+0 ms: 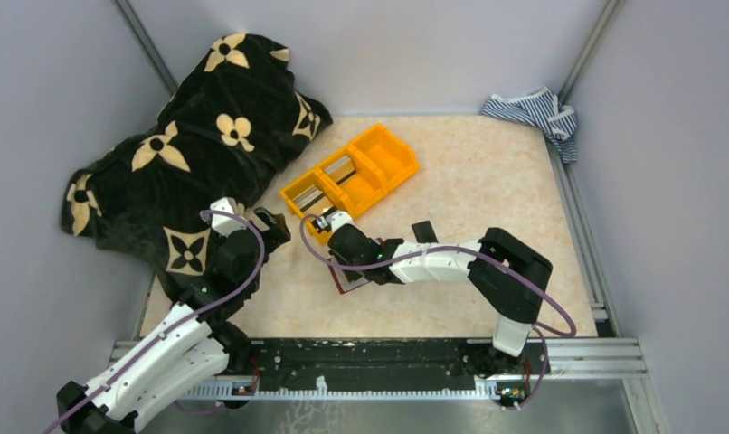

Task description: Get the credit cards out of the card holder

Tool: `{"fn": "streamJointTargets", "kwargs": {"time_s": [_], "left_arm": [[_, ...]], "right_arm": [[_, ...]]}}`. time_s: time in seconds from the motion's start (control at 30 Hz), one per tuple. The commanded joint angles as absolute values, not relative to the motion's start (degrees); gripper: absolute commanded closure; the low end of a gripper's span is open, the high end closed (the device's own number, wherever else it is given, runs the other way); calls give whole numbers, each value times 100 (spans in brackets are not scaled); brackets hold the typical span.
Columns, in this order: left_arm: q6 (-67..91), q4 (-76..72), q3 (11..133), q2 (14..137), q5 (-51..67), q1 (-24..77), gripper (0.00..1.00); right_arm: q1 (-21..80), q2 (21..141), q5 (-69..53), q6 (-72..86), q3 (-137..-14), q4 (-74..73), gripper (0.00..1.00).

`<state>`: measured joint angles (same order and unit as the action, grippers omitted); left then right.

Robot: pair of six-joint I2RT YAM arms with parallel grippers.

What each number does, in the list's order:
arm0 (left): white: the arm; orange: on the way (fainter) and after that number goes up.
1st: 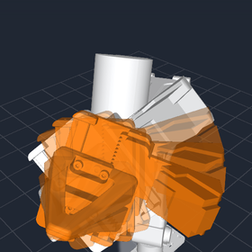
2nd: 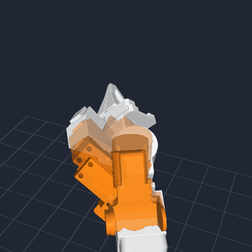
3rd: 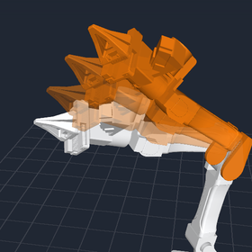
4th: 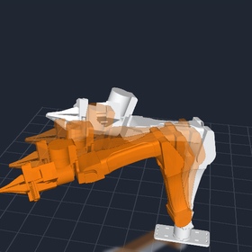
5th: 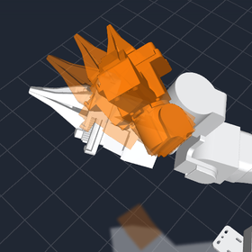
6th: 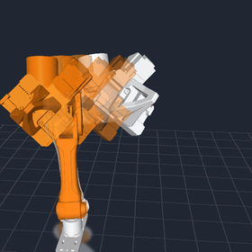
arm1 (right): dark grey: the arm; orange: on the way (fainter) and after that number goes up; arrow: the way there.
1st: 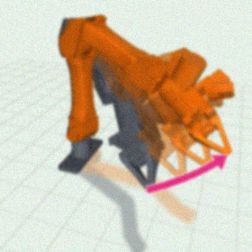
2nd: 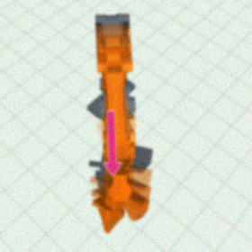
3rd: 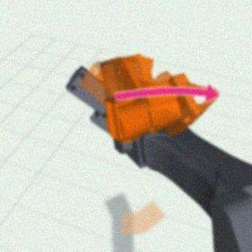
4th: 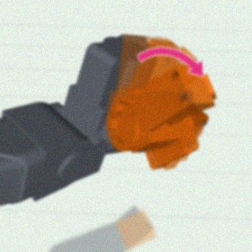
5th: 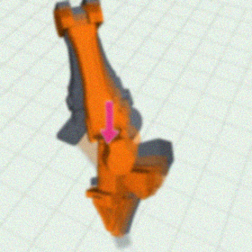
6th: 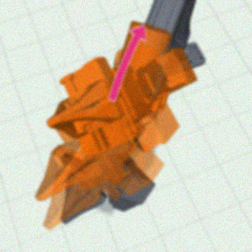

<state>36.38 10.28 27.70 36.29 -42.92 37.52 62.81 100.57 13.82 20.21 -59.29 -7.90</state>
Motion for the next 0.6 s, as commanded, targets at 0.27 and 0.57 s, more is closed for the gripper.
{"fn": "streamJointTargets", "kwargs": {"time_s": [0.27, 0.57], "left_arm": [[3571, 853, 2699, 3590, -4176, 3762, 7], [3566, 833, 2678, 3612, -4150, 3762, 7]], "right_arm": [[6271, 9967, 1748, 1857, -6036, -1008, 28], [6315, 10057, 1664, 1863, -6012, -955, 28]]}}
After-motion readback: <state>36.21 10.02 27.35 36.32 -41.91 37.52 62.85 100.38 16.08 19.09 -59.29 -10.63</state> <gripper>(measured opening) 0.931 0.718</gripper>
